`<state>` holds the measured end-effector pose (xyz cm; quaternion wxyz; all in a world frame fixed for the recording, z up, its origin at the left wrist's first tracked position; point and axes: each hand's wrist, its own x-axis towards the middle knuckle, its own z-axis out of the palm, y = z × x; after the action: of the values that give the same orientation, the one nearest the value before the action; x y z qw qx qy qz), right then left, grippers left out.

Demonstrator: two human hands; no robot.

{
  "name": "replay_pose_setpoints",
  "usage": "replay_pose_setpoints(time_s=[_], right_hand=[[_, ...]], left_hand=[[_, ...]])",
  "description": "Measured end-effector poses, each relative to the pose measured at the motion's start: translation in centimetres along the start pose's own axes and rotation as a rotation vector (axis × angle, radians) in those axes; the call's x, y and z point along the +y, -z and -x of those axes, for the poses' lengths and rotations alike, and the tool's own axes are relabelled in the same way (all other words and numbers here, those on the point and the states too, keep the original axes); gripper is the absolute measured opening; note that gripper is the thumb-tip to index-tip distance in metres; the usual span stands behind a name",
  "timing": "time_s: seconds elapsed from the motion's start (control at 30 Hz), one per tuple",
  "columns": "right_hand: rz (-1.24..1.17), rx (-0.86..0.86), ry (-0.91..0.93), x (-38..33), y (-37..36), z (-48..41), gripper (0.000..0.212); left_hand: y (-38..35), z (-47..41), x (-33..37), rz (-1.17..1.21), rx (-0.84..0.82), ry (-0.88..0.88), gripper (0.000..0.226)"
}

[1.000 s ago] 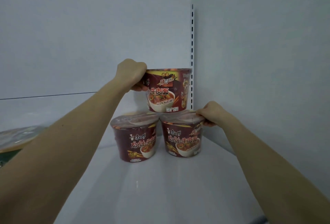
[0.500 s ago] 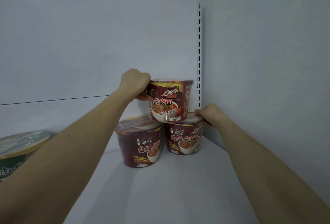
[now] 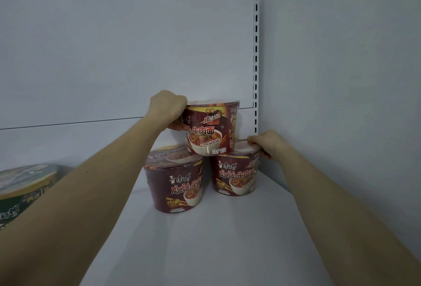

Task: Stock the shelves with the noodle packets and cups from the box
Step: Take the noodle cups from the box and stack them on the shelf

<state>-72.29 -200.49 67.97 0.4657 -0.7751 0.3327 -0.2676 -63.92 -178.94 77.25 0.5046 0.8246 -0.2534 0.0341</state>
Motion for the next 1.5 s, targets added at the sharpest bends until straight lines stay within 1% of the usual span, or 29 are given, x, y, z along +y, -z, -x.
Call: replay_pose_setpoints(time_s=[0.13, 0.23, 0.33, 0.37, 0.4, 0.47, 0.5, 0.53, 0.57, 0.67, 0.77, 0.87, 0.97, 1.07, 1.13, 1.23, 1.37, 1.43, 1.5], right_hand=[[-0.018, -0.006, -0.016, 0.1, -0.1, -0.1, 0.03], [-0.056, 0.012, -0.018, 0.3, 0.0, 0.0, 0.029], [-0.095, 0.079, -0.003, 0.5, 0.5, 0.0, 0.036], [-0.088, 0.107, 0.008, 0.7, 0.7, 0.0, 0.036], [-0.055, 0.132, 0.027, 0.8, 1.0, 0.1, 0.036], [0.054, 0.161, 0.07, 1.1, 1.6, 0.6, 0.035], [0.11, 0.166, 0.088, 1.1, 1.9, 1.1, 0.034], [0.155, 0.169, 0.103, 1.1, 2.3, 1.7, 0.03], [0.196, 0.177, 0.126, 0.9, 2.6, 2.3, 0.025], [0.298, 0.211, 0.218, 0.2, 3.2, 4.5, 0.024], [0.392, 0.249, 0.275, -0.9, 3.4, 7.4, 0.025], [0.449, 0.292, 0.295, -2.1, 3.5, 11.1, 0.024], [0.495, 0.329, 0.308, -2.7, 3.5, 15.7, 0.024], [0.517, 0.364, 0.295, -3.0, 3.7, 21.3, 0.026], [0.545, 0.389, 0.277, -2.7, 3.6, 25.2, 0.027], [0.601, 0.414, 0.246, -1.6, 3.4, 31.0, 0.027], [0.692, 0.4, 0.163, 1.0, 3.2, 38.3, 0.024], [0.737, 0.402, 0.114, 3.0, 3.2, 41.7, 0.022], [0.776, 0.404, 0.058, 5.4, 3.0, 44.9, 0.02]], left_hand=[[0.3, 0.3, -0.1, -0.042, 0.009, -0.018, 0.024], [0.4, 0.4, -0.1, -0.028, 0.028, -0.03, 0.025], [0.6, 0.6, -0.2, -0.038, 0.041, -0.032, 0.035], [0.7, 0.9, -0.3, -0.091, 0.06, -0.057, 0.041], [0.9, 1.3, -0.4, -0.2, 0.105, -0.115, 0.045], [1.2, 2.5, -0.5, -0.48, 0.283, -0.313, 0.048], [1.3, 3.4, -0.3, -0.573, 0.364, -0.425, 0.048], [1.4, 4.5, -0.2, -0.625, 0.406, -0.52, 0.047], [1.4, 5.7, -0.1, -0.649, 0.411, -0.594, 0.045], [0.7, 9.6, -0.2, -0.666, 0.309, -0.779, 0.037], [0.0, 13.3, -1.0, -0.71, 0.121, -0.933, 0.033], [-0.1, 17.0, -2.1, -0.818, -0.062, -0.99, 0.031], [0.9, 20.6, -3.5, -0.854, -0.209, -1.053, 0.031], [2.5, 24.2, -4.7, -0.841, -0.29, -1.122, 0.035], [3.6, 27.0, -5.6, -0.815, -0.31, -1.176, 0.033], [4.4, 31.5, -7.2, -0.728, -0.374, -1.226, 0.035], [4.5, 37.4, -10.0, -0.589, -0.521, -1.283, 0.037], [4.0, 39.8, -11.7, -0.532, -0.616, -1.281, 0.038], [3.2, 42.1, -13.9, -0.481, -0.672, -1.281, 0.041]])
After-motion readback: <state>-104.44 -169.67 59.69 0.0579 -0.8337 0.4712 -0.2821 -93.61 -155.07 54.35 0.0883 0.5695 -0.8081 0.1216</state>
